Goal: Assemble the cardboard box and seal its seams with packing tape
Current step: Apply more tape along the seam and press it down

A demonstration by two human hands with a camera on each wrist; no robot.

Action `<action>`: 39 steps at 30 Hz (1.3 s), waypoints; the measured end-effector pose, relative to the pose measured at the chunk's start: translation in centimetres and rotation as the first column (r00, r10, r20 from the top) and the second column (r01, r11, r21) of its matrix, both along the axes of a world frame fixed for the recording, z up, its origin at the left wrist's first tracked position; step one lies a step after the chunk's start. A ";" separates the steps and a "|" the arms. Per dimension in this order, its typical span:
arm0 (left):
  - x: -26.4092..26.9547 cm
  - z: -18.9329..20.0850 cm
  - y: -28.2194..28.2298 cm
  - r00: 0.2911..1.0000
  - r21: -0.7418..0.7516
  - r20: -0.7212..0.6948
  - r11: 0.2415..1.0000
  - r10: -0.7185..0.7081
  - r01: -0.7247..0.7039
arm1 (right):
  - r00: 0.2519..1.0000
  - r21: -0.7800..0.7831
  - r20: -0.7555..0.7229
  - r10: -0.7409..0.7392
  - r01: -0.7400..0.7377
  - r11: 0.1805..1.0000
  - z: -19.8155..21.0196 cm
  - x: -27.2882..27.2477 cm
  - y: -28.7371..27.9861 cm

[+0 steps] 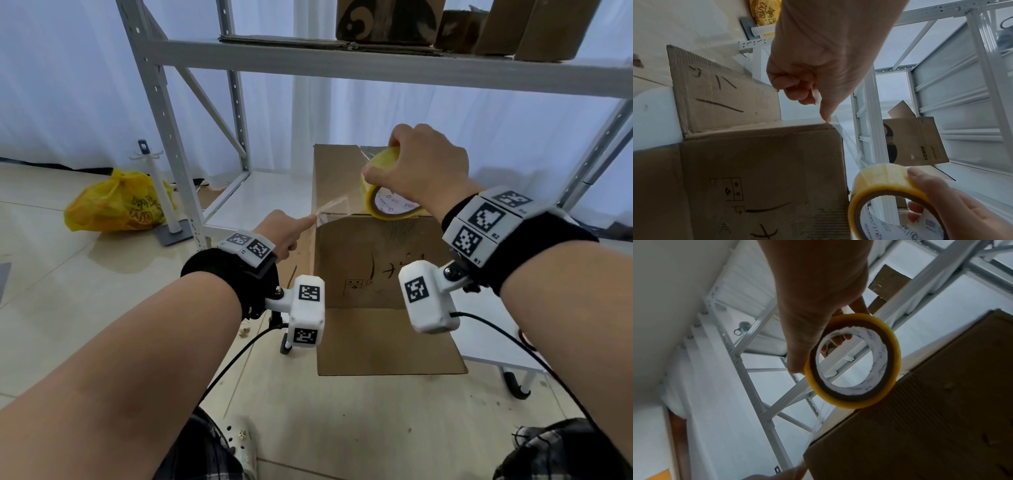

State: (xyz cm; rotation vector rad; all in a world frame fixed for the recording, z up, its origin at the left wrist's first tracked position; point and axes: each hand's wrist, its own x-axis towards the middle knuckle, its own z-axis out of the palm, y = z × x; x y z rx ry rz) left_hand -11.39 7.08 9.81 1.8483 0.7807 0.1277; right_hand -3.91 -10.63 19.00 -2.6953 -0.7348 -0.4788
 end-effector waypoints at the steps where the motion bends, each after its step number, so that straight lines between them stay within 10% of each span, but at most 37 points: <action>1: 0.0 0.0 0.0 1.000 0.001 -0.014 1.000 -0.003 0.003 | 1.000 -0.014 -0.009 -0.002 0.002 1.000 0.0 0.1 0.1; 15: -0.5 0.0 -0.5 0.994 0.116 -0.102 0.993 -0.023 0.035 | 0.993 -0.050 -0.113 -0.025 0.020 0.999 -0.9 -0.6 2.2; 18: -0.6 0.2 0.3 0.983 0.320 0.182 0.945 0.004 -0.063 | 0.993 -0.038 -0.116 -0.029 0.025 0.999 -0.8 -0.4 2.1; 22: -0.9 1.1 -0.3 0.924 0.160 0.368 0.986 -0.108 0.052 | 0.992 0.018 -0.123 -0.020 0.023 1.000 -1.0 0.3 1.1; 39: -0.4 -0.1 -0.8 0.969 0.205 0.042 0.952 -0.242 0.229 | 0.990 0.225 -0.144 -0.001 0.033 0.974 -3.0 1.7 -0.5</action>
